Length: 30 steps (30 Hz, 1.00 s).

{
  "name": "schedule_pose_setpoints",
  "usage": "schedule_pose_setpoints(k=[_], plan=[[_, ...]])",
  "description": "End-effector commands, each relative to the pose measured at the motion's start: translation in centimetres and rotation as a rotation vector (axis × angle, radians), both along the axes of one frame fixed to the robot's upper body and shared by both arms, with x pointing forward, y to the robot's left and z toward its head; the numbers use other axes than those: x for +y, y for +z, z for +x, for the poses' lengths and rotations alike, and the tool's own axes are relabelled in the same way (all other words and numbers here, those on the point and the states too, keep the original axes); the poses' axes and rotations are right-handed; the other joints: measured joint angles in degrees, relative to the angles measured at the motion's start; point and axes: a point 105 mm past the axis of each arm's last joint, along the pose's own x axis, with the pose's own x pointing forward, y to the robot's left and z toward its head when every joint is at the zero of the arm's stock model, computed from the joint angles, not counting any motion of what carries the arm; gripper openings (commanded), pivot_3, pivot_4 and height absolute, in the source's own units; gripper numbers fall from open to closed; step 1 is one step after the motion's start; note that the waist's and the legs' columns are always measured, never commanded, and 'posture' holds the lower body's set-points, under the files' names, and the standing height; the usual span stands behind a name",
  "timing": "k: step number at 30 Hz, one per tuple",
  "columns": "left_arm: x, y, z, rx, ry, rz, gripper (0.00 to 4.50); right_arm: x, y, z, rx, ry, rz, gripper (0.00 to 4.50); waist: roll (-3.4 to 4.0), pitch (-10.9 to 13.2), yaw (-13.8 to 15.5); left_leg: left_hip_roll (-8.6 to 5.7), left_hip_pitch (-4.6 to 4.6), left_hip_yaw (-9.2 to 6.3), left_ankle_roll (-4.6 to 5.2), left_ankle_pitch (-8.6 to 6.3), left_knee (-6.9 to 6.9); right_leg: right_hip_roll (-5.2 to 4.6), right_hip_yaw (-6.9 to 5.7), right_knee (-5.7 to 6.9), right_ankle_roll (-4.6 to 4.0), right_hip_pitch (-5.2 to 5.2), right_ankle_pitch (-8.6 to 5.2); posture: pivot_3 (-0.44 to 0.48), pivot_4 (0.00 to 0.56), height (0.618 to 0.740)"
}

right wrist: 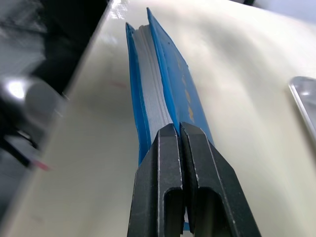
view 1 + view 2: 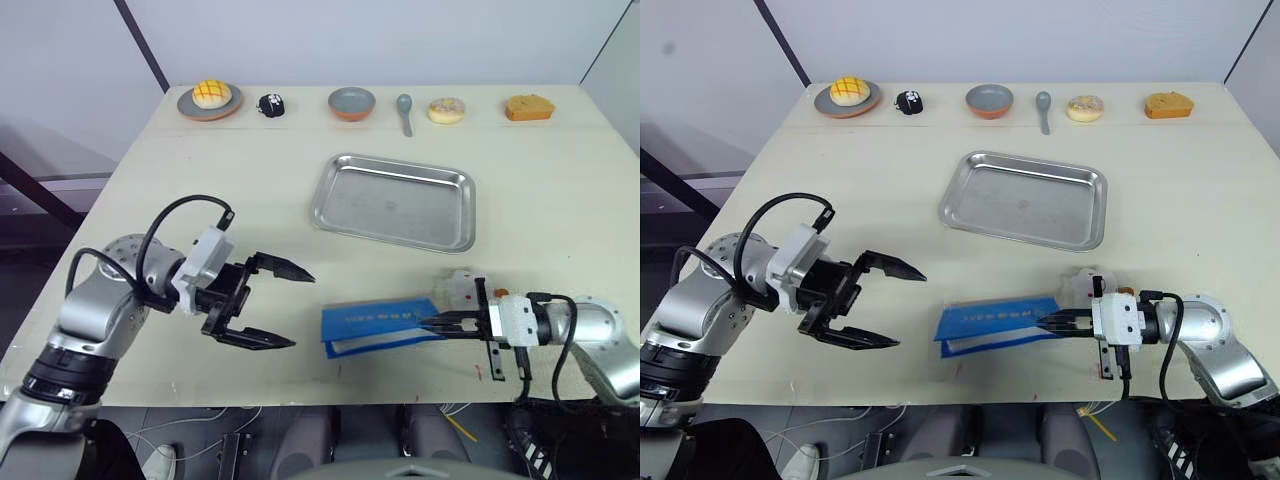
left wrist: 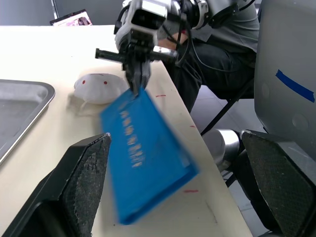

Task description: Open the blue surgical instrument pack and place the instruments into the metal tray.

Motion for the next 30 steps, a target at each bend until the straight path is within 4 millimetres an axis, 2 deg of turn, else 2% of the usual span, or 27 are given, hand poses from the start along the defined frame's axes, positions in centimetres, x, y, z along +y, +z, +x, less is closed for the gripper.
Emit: schedule_pose_setpoints(k=[1, 6, 10, 19, 25, 30], plan=[[0.0, 0.3, -0.7, -0.024, -0.058, 0.003, 4.50, 0.1, 1.3, 0.3, 0.084, -0.050, 0.030, 0.02, 0.00, 0.0, 0.0, 0.00, 0.00, 0.00, -0.01, 0.00, 0.00, 0.00, 0.00, 0.00, 0.00, 0.00, 0.00, 0.000, 0.150, 0.740], [-0.2, -0.3, -0.7, -0.009, -0.061, -0.002, 4.50, 0.2, 1.0, 0.9, 0.223, -0.112, 0.014, 0.02, 0.00, 0.0, 0.1, -0.01, 0.00, 0.01, -0.02, 0.01, 0.00, -0.01, 0.01, 0.00, 0.00, 0.00, 0.00, 0.000, 0.150, 0.740], [-0.3, -1.0, 0.6, -0.018, -0.019, -0.045, 4.50, 0.3, 1.3, 1.8, 0.257, -0.117, 0.012, 0.02, -0.01, 0.0, 0.1, -0.02, -0.01, 0.01, -0.02, 0.01, 0.01, -0.03, 0.00, -0.02, 0.00, 0.00, 0.00, 0.000, 0.150, 0.740], [-1.7, -4.9, 3.6, -0.044, 0.023, -0.053, 4.50, 0.3, 1.6, 3.7, 0.246, -0.095, -0.010, 0.02, -0.09, 0.0, 0.1, -0.05, -0.06, -0.01, -0.16, 0.09, 0.06, -0.03, -0.06, -0.02, 0.01, 0.00, 0.01, 0.000, 0.150, 0.740], [-3.0, -6.7, 5.0, -0.028, 0.030, -0.064, 4.50, 0.4, 1.5, 4.2, 0.233, -0.092, -0.021, 0.02, -0.09, 0.0, 0.0, -0.05, -0.08, -0.03, -0.20, 0.12, 0.08, -0.02, -0.08, 0.00, 0.01, -0.01, 0.01, 0.000, 0.150, 0.740], [-4.1, -7.2, 5.5, -0.013, 0.028, -0.085, 4.50, 0.4, 1.5, 4.3, 0.227, -0.096, -0.024, 0.02, -0.10, 0.0, -0.1, -0.05, -0.08, -0.05, -0.20, 0.12, 0.09, -0.02, -0.09, 0.02, 0.01, -0.01, 0.01, 0.000, 0.150, 0.740]])
